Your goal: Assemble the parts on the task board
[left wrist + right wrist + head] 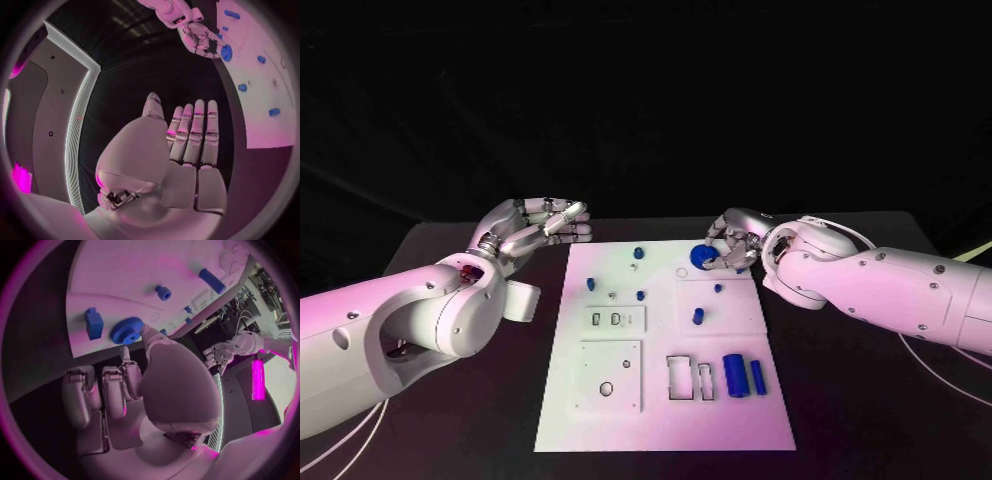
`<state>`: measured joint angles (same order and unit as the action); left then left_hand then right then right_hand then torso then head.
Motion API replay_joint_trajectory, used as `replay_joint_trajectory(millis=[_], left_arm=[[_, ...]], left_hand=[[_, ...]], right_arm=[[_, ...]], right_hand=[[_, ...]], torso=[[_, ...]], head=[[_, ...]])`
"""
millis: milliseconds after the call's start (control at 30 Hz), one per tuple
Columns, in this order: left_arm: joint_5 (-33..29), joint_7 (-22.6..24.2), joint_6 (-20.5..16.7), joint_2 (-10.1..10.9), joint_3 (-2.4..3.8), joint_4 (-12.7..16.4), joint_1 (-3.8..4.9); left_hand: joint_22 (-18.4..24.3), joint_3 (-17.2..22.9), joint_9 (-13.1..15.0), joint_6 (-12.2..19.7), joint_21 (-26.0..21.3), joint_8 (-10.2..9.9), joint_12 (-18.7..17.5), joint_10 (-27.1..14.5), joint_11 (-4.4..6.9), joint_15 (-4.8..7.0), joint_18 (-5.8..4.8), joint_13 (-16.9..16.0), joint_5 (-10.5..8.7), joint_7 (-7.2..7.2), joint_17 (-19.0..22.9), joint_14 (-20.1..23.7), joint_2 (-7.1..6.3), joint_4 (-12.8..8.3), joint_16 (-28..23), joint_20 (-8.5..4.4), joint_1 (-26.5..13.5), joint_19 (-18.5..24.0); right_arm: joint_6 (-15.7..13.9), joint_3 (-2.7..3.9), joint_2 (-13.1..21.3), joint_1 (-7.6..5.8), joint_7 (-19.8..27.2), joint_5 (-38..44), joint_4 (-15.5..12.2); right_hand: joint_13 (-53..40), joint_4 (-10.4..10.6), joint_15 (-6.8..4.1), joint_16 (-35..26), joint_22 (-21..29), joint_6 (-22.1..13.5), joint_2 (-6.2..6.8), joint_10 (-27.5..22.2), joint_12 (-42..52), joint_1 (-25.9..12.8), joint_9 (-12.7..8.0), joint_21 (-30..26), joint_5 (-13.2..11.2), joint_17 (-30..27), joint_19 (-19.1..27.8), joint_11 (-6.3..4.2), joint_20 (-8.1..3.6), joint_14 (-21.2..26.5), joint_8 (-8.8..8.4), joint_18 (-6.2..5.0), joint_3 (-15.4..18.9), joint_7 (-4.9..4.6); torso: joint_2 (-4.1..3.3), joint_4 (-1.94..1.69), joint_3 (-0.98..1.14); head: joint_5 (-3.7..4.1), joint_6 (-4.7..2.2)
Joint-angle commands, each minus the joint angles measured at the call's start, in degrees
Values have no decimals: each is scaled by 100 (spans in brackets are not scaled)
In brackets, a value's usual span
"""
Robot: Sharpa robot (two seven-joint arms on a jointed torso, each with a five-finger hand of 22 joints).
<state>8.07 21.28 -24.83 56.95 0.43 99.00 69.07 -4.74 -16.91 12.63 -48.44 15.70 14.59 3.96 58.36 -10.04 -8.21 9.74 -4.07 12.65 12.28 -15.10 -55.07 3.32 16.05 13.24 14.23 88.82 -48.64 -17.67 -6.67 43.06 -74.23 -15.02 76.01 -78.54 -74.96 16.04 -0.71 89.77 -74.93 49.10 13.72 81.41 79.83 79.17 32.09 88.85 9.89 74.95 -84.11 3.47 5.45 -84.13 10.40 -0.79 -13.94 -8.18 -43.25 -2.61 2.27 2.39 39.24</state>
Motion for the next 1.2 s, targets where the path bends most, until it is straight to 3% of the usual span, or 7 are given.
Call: replay_joint_trajectory(millis=[33,500,933,1033,1200], left_arm=[[-21,77,96,-2,5,17,6],[-21,74,91,7,6,27,7],[-21,63,98,17,6,28,7],[-21,61,99,18,6,28,7],[-21,59,102,21,6,26,7]], left_hand=[[10,-34,6,21,-36,-24,-27,-42,-12,5,63,9,-37,18,-5,42,42,9,-29,9,-18,-21],[13,-42,10,23,-41,-26,-28,-45,-11,6,64,9,-34,17,-11,45,50,6,-36,9,-11,-22],[16,-47,13,24,-44,-28,-28,-47,-11,5,64,9,-32,17,-15,46,56,4,-41,9,-7,-23],[16,-47,13,24,-44,-28,-28,-47,-11,5,64,9,-32,17,-15,46,56,4,-41,9,-7,-23],[16,-47,13,24,-44,-28,-28,-47,-11,5,64,9,-32,17,-15,46,56,4,-41,9,-7,-23]], right_arm=[[101,-3,-44,13,-46,143,26],[31,-9,-158,38,-73,36,179],[118,-20,-203,68,-121,398,176],[57,-22,-206,75,-139,481,154],[-270,-23,-202,83,-261,791,86]], right_hand=[[-495,-1,33,22,-1430,8,-1,47,43,50,8,44,38,1501,-519,-1,45,-586,41,53,-33,12],[-533,-13,30,23,-1443,107,-129,47,89,50,22,54,229,1505,-529,-8,45,-587,57,57,-338,19],[-599,-99,27,23,-1468,165,-53,96,157,98,14,77,255,1505,-551,-13,42,-587,51,65,-518,22],[-630,-95,25,23,-1479,209,-39,124,190,68,16,88,271,1505,-562,-17,40,-587,63,69,-554,30],[-733,-158,-18,23,-1507,440,-40,218,296,40,18,115,516,1505,-589,-71,7,-587,116,79,-846,90]], torso=[[-1,5,3],[-8,5,11],[-8,17,13],[-8,14,11],[-7,13,7]], head=[[-7,9],[-34,39],[-60,73],[-60,78],[-63,73]])
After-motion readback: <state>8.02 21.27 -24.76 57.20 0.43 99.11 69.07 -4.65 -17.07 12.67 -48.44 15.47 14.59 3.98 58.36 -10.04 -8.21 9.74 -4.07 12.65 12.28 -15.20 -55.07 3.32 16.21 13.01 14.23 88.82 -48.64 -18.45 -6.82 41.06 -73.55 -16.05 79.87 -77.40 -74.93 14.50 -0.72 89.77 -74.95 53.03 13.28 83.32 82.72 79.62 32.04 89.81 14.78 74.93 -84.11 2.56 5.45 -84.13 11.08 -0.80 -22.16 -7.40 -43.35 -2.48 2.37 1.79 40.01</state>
